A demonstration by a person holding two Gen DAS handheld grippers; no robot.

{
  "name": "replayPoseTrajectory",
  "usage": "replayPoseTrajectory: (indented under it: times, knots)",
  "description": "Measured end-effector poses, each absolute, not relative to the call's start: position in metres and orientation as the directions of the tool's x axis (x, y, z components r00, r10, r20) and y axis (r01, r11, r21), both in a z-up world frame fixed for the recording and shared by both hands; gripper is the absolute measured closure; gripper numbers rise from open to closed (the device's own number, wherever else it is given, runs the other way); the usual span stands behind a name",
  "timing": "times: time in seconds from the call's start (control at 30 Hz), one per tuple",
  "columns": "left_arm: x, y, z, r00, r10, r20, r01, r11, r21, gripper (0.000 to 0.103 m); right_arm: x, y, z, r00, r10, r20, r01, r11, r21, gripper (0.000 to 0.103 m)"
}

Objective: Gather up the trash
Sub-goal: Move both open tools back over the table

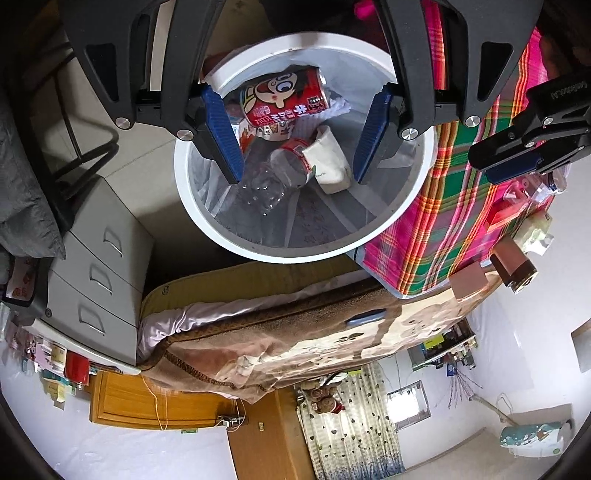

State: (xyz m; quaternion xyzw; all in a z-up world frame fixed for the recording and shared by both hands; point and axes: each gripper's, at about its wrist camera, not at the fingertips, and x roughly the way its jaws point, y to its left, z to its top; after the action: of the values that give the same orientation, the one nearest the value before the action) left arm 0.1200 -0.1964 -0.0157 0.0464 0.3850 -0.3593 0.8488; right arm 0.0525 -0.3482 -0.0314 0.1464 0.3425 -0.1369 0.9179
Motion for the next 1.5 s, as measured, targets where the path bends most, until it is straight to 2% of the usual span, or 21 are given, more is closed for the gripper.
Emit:
replayPoseTrajectory:
  times: [0.33, 0.7, 1.03, 1.5]
  knots:
    - [0.116, -0.165, -0.007, 0.489, -0.571, -0.659, 0.617, 0.761, -0.202, 0.046, 0.051, -0.332, -0.026, 0.743, -0.144, -0.653, 0.336, 0.925, 0.178, 0.04]
    - [0.106, -0.117, 0.011, 0.585, -0.526, -0.617, 0.56, 0.812, -0.162, 0.045, 0.05, -0.295, -0.006, 0.803, -0.129, -0.582, 0.264, 0.952, 0.154, 0.04]
    - [0.111, -0.041, 0.011, 0.666, -0.447, -0.597, 0.441, 0.882, -0.168, 0.043, 0.057, -0.253, 0.001, 0.861, -0.046, -0.507, 0.144, 0.977, 0.156, 0.04]
    - [0.125, 0.059, -0.001, 0.735, -0.312, -0.602, 0.243, 0.95, -0.196, 0.042, 0.084, -0.189, -0.001, 0.853, 0.122, -0.508, -0.04, 0.985, 0.17, 0.04]
